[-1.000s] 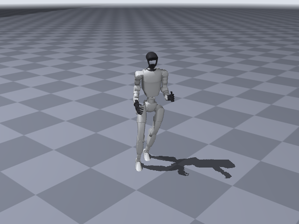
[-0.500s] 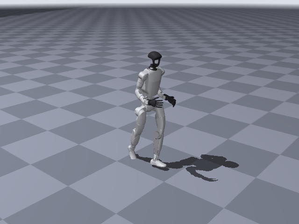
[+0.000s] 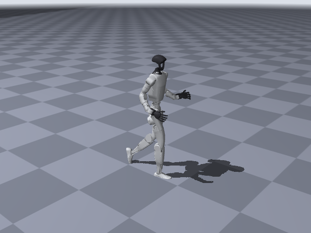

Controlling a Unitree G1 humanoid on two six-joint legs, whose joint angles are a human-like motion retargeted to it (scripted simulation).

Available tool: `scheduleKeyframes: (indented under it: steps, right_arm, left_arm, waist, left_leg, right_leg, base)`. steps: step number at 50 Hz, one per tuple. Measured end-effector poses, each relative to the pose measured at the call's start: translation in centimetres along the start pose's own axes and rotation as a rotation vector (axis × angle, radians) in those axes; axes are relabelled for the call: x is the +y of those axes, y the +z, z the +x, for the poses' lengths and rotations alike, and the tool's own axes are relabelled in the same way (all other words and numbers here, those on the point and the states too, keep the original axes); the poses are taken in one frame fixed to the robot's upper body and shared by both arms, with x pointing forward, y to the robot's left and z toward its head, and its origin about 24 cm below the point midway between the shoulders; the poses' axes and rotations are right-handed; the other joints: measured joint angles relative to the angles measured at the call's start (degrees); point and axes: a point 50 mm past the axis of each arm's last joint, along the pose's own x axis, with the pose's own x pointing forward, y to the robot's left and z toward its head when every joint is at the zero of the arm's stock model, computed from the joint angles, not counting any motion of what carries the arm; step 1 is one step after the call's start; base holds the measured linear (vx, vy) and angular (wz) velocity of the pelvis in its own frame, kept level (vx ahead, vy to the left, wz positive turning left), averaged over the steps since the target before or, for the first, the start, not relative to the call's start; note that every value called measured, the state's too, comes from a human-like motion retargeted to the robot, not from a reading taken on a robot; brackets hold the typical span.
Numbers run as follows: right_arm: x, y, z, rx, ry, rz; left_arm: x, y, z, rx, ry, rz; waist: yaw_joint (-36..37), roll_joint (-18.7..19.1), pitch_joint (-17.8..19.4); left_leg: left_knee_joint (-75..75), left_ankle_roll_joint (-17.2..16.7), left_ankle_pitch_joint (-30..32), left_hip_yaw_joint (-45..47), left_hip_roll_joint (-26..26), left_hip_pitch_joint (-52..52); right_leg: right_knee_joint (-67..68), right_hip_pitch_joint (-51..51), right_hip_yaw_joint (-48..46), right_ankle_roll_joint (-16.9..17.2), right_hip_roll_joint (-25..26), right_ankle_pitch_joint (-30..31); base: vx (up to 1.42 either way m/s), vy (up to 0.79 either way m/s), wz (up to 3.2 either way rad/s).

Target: Walk run

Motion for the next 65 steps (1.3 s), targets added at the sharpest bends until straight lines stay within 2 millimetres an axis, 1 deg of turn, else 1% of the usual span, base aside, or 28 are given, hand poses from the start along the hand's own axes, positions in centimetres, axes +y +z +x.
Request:
scheduleKeyframes:
  steps: [1,2,3,5,7,10,13,16,18,20,23,25,28,30,34,37,40,41,42,43,45,49,52,56,60,61,63,65]
  right_arm:
    - [1.0,0.7,0.8,-0.038,0.000,0.016]
    - [1.6,1.5,1.9,-0.084,-0.013,0.036]
    - [1.7,2.6,3.5,-0.142,-0.051,0.065]
    - [2.0,4.8,6.5,-0.246,-0.054,0.155]
    - [3.4,6.7,8.4,-0.314,0.011,0.276]
    - [3.7,9.7,9.6,-0.452,0.054,0.402]
    - [4.0,11.8,9.7,-0.556,0.127,0.422]
    - [4.3,13.0,9.5,-0.596,0.235,0.328]
    - [5.0,13.4,9.5,-0.600,0.301,0.268]
    - [5.7,13.5,9.4,-0.594,0.349,0.229]
    - [6.1,10.5,8.2,-0.486,0.385,0.177]
    - [6.5,8.8,7.6,-0.409,0.389,0.180]
    - [4.3,5.4,5.2,-0.282,0.301,0.154]
    - [2.6,3.4,3.2,-0.204,0.221,0.125]
    - [0.6,1.2,-0.4,-0.095,0.072,0.083]
    - [-0.2,0.8,-1.6,-0.071,0.004,0.071]
    - [0.3,1.5,-1.1,-0.100,0.002,0.060]
    - [0.6,1.9,-0.5,-0.121,0.009,0.051]
    - [1.0,2.3,0.0,-0.142,0.019,0.042]
    - [1.5,2.7,0.5,-0.164,0.037,0.037]
    - [2.2,3.5,1.7,-0.211,0.040,0.052]
    - [3.0,6.1,5.4,-0.329,0.097,0.179]
    - [2.1,8.6,7.0,-0.447,0.094,0.231]
    - [1.6,10.8,7.3,-0.549,0.107,0.176]
    - [1.4,11.0,7.3,-0.540,0.136,0.081]
    - [1.6,10.7,7.4,-0.521,0.142,0.068]
    - [2.1,9.9,7.6,-0.476,0.164,0.053]
    - [2.9,8.1,7.2,-0.402,0.214,0.037]
  left_arm:
    - [0.7,-0.9,-1.3,0.057,0.017,0.013]
    - [1.1,-1.8,-2.6,0.110,0.032,0.011]
    - [0.9,-2.7,-3.7,0.154,0.042,-0.021]
    - [-0.1,-4.2,-6.2,0.256,0.131,-0.130]
    - [-0.9,-4.9,-8.5,0.327,0.229,-0.262]
    - [-0.8,-5.4,-11.5,0.405,0.283,-0.328]
    - [0.6,-5.3,-13.0,0.454,0.246,-0.223]
    - [1.6,-4.9,-12.9,0.452,0.212,-0.136]
    - [2.1,-4.5,-12.0,0.418,0.217,-0.102]
    - [2.4,-3.8,-10.6,0.361,0.245,-0.074]
    - [2.0,-2.7,-7.8,0.239,0.295,-0.050]
    - [1.9,-1.7,-4.7,0.128,0.315,-0.050]
    - [-0.3,0.1,-1.2,-0.006,0.321,-0.148]
    - [-1.0,1.1,0.0,-0.063,0.290,-0.194]
    - [-1.2,2.3,1.0,-0.131,0.129,-0.164]
    - [-0.6,2.3,0.9,-0.120,0.054,-0.076]
    - [0.7,1.6,0.1,-0.071,0.049,0.018]
    - [1.0,1.2,-0.5,-0.046,0.058,0.036]
    - [1.4,0.8,-1.2,-0.016,0.070,0.053]
    - [1.9,0.1,-2.3,0.027,0.087,0.068]
    - [2.1,-1.4,-4.8,0.114,0.096,0.091]
    - [0.1,-4.8,-10.4,0.362,0.292,-0.065]
    - [-0.7,-6.1,-14.7,0.500,0.355,-0.258]
    - [1.1,-6.0,-17.6,0.591,0.302,-0.187]
    - [2.3,-5.4,-16.2,0.546,0.264,-0.049]
    - [2.3,-5.3,-15.5,0.521,0.273,-0.036]
    - [2.3,-4.9,-13.6,0.459,0.299,-0.014]
    - [1.9,-4.5,-12.1,0.409,0.327,0.009]
  waist:
    - [1.70,1.28,1.18]
    - [2.14,2.11,2.26]
    - [0.05,2.05,3.13]
    - [-0.78,-1.00,2.23]
    - [2.70,-1.86,2.24]
    - [6.97,-2.80,2.81]
    - [13.85,-5.30,2.03]
    - [17.23,-6.21,1.46]
    - [19.00,-8.21,1.39]
    - [18.40,-9.43,0.56]
    - [14.28,-8.37,1.84]
    - [12.73,-3.36,1.39]
    - [14.44,1.42,0.64]
    - [12.43,2.95,0.23]
    - [4.37,4.97,-0.47]
    - [0.08,3.31,-0.20]
    - [-0.35,1.45,0.63]
    - [-1.56,-0.21,0.90]
    - [-1.92,-1.42,0.77]
    - [-0.57,-1.73,-0.17]
    - [0.42,-1.55,0.37]
    - [5.86,-3.77,0.66]
    - [9.55,-4.10,1.15]
    - [16.54,-6.30,1.03]
    - [19.57,-5.35,1.23]
    - [19.62,-5.81,1.24]
    - [19.55,-7.55,1.57]
    - [16.25,-7.35,2.28]
  left_leg:
    - [10.43,-0.29,0.00,4.87,4.11,-2.21]
    - [18.68,-0.47,0.00,6.66,6.34,-4.78]
    - [22.59,-0.44,0.00,2.29,4.83,-8.04]
    - [27.80,6.39,-8.62,7.39,3.61,-15.32]
    - [28.66,10.98,-18.67,12.81,4.27,-21.35]
    - [21.25,14.62,-28.43,16.05,3.35,-29.96]
    - [2.43,18.94,-30.83,21.58,2.01,-34.72]
    - [-18.12,20.27,-31.30,26.55,0.54,-34.09]
    - [-21.90,20.51,-26.54,32.43,4.32,-32.26]
    - [-16.83,20.51,-35.54,32.87,5.18,-29.90]
    - [-6.29,20.51,-40.13,17.48,1.29,-30.82]
    - [-6.42,20.51,-42.22,18.64,7.24,-26.64]
    - [-9.75,20.51,-41.62,15.16,6.65,-20.80]
    - [-14.79,20.51,-37.06,11.19,4.01,-16.58]
    - [-21.28,20.51,-26.84,1.79,-0.36,-9.00]
    - [-22.50,19.97,-21.31,-4.10,-3.61,-3.28]
    - [-18.91,17.46,-17.19,-6.05,-3.31,0.52]
    - [-14.36,15.66,-15.62,-7.20,-4.60,0.84]
    - [-9.34,13.23,-13.59,-7.09,-5.37,0.39]
    - [-3.42,9.54,-10.66,-4.48,-5.10,-1.59]
    - [13.88,5.49,-9.70,1.32,-1.60,-7.96]
    - [31.81,11.92,-24.03,15.88,4.10,-20.39]
    - [32.00,13.22,-33.86,17.44,1.40,-30.20]
    - [12.47,16.18,-39.88,25.44,0.57,-36.48]
    - [-16.31,16.39,-40.84,29.87,-1.67,-34.06]
    - [-19.61,18.86,-40.06,32.10,-1.58,-32.29]
    - [-20.61,20.51,-42.59,34.24,0.63,-28.30]
    - [-14.87,20.51,-48.54,28.74,1.43,-24.71]
  right_leg:
    - [4.87,1.07,7.32,-2.15,7.25,-2.59]
    - [8.52,1.99,10.81,-3.22,10.89,-4.60]
    - [9.70,2.61,6.64,-2.11,7.31,-5.45]
    - [8.39,6.50,6.25,-1.84,3.29,-7.62]
    - [7.30,9.63,7.77,-3.18,4.35,-8.35]
    - [1.97,15.56,6.50,-3.34,5.12,-3.66]
    - [-4.21,22.02,1.57,-0.81,4.81,5.93]
    - [-6.79,27.33,-1.86,2.85,6.72,16.00]
    - [-5.99,30.42,-4.27,4.25,7.69,22.80]
    - [-0.90,30.95,-5.51,7.44,8.51,30.33]
    - [23.59,24.73,0.29,10.38,12.26,34.54]
    - [25.87,20.40,4.19,7.66,18.81,32.23]
    - [30.75,12.60,0.81,-2.50,14.71,20.74]
    - [29.41,7.89,-1.46,-6.69,9.76,14.22]
    - [14.54,2.16,-3.86,-2.77,0.05,7.05]
    - [-0.28,0.82,6.58,1.50,-0.94,0.29]
    - [-6.59,1.50,15.39,5.01,-2.57,-5.17]
    - [-5.14,2.40,16.47,8.34,-3.27,1.60]
    - [-2.57,2.74,16.59,9.36,-3.35,4.30]
    - [2.28,1.99,14.76,5.76,-2.21,-1.12]
    - [9.00,3.23,11.63,5.93,-2.49,-7.55]
    - [7.71,8.94,7.93,4.31,-3.06,-9.39]
    - [1.56,14.33,3.77,4.29,-2.87,-3.67]
    - [-5.71,21.56,-2.33,6.56,-1.51,7.49]
    - [-7.89,27.87,-8.00,9.47,4.64,19.03]
    - [-6.91,29.01,-7.61,10.84,5.68,21.82]
    - [-2.71,30.51,-8.17,10.71,7.55,27.65]
    - [8.65,30.06,-8.68,10.46,10.13,34.00]
  base:
    - [1.32,-0.75,-0.99]
    - [1.24,-0.64,0.40]
    - [1.13,-0.47,1.38]
    - [1.08,-0.31,0.87]
    - [1.15,-0.12,-0.39]
    - [1.16,-0.18,0.18]
    - [1.19,-0.28,-0.12]
    - [1.02,-0.28,0.39]
    - [1.33,-0.83,-0.09]
    - [1.59,-0.78,0.45]
    - [1.53,-0.02,1.53]
    - [1.04,0.22,1.23]
    - [1.19,0.27,1.41]
    - [1.13,0.17,2.72]
    - [1.05,0.05,3.36]
    - [1.11,-0.30,2.74]
    - [1.03,-0.53,1.62]
    - [1.12,-0.68,1.63]
    - [1.27,-0.78,1.39]
    - [1.14,-0.72,0.99]
    - [0.93,-0.56,1.34]
    - [0.90,-0.22,0.56]
    - [0.76,-0.05,1.03]
    - [0.88,-0.15,0.64]
    - [0.91,-0.21,1.22]
    - [0.94,-0.57,1.11]
    - [1.32,-1.25,0.97]
    - [1.61,-0.85,2.02]
